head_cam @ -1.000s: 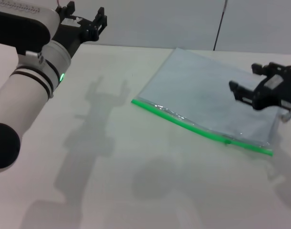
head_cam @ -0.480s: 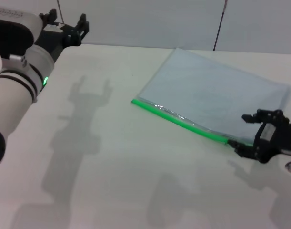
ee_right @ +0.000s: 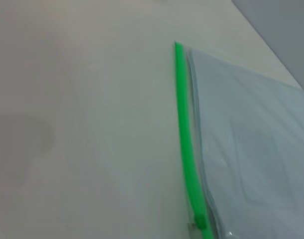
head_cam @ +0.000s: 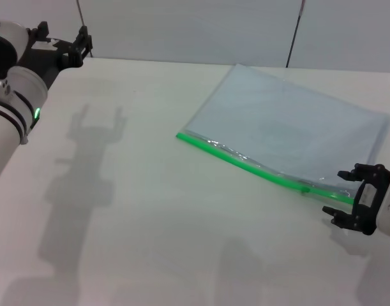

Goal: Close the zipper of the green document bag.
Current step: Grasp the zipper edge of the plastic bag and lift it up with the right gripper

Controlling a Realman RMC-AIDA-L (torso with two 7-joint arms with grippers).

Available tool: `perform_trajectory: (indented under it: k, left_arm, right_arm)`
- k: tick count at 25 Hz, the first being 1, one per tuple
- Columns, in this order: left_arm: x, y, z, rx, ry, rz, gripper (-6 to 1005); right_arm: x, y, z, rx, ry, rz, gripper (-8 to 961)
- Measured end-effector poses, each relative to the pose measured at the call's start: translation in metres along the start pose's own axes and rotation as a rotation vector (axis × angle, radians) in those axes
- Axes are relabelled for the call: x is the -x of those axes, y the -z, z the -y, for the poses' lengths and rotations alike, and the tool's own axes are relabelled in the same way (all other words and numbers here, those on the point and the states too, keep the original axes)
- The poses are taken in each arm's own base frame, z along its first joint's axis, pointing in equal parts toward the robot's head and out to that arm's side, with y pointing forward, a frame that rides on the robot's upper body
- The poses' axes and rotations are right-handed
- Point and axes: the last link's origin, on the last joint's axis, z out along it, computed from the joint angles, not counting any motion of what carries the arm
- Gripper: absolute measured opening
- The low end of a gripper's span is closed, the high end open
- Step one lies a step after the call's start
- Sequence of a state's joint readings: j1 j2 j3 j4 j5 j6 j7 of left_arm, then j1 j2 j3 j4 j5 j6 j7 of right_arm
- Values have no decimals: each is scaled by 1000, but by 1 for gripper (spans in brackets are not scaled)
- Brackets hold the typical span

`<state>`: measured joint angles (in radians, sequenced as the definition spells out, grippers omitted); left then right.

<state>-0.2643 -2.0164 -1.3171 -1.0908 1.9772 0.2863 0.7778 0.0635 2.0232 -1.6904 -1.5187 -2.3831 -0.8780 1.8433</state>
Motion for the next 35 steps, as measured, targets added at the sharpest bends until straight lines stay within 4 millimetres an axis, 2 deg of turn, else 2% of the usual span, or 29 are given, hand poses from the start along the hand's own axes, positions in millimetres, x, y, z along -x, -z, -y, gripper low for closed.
perform_trajectory:
  k: [22, 35]
  left_arm:
    - [-5, -2, 3, 5, 11, 2, 741]
    - [-7, -3, 1, 8, 10, -4, 741]
  right_arm:
    - [-7, -17, -11, -140, 137, -120, 708]
    - [-6, -23, -8, -188, 133, -95, 709]
